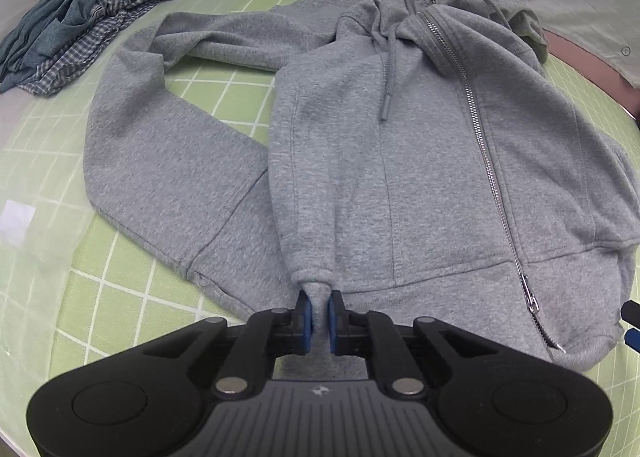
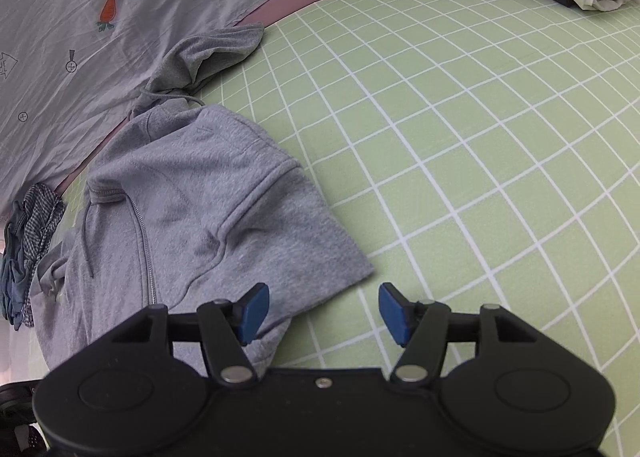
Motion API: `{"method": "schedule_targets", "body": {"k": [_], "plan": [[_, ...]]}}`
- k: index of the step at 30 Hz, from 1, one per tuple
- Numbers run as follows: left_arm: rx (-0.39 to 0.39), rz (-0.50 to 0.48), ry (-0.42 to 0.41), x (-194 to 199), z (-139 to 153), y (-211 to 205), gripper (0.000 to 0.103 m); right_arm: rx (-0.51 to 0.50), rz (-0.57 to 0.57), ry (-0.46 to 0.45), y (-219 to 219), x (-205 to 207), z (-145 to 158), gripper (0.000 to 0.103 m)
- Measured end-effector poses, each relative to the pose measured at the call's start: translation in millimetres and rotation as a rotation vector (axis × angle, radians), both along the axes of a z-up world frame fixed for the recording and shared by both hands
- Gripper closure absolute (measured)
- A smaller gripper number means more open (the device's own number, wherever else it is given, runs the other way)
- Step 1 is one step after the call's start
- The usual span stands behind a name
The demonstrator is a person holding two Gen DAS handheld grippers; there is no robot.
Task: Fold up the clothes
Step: 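Grasp the hoodie hem with the left gripper and pull it straight while the right gripper grasps the sleeve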
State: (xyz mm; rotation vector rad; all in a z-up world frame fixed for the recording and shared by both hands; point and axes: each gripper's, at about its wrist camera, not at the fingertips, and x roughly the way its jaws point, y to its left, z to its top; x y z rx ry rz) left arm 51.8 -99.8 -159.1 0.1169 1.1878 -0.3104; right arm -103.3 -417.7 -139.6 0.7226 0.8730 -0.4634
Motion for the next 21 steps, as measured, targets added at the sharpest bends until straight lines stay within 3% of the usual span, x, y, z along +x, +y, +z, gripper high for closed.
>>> {"method": "schedule_targets", "body": {"k": [5,10,16,19,21], "plan": [[-0.010,-0.049,0.003,-2.5,0.8,11.3,0.093,0.033,-0.006,-0.002,21.9,0.9,-3.0,0.050],[-0.013,-0.090,-0.002,-5.0,0.1,19.5,0.093,0.062,0.023,-0.018,45.8,0.5,-4.7,0.052],[-0.009,-0.140,-0.016,-10.6,0.2,25.5,0.093,0.061,-0.008,-0.031,64.4,-4.7,-7.0,0.074],[-0.031,-0.133,-0.005,-7.9,1.1,29.6,0.093,0.072,-0.042,-0.053,63.1,-10.1,-5.8,0.092],[-0.041,-0.126,0.001,-5.7,1.3,30.7,0.093,0.055,-0.058,-0.056,61.5,-10.9,-2.4,0.095]]}}
